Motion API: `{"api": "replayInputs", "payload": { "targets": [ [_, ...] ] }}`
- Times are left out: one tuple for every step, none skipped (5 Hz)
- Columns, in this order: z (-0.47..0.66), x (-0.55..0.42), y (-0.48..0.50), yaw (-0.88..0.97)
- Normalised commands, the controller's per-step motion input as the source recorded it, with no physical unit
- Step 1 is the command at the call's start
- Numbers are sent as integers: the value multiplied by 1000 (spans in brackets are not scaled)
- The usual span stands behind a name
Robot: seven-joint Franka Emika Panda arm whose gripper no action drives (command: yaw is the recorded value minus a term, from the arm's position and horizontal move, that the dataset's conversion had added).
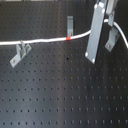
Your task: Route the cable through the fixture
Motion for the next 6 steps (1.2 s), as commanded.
{"api": "replayInputs", "payload": {
  "targets": [
    [53, -350, -70, 0],
    [33, -170, -235, 0],
    [6, -34, -251, -29],
    [8, -98, -327, 0],
    [11, -221, -327, 0],
    [10, -200, -282, 0]
  ]
}}
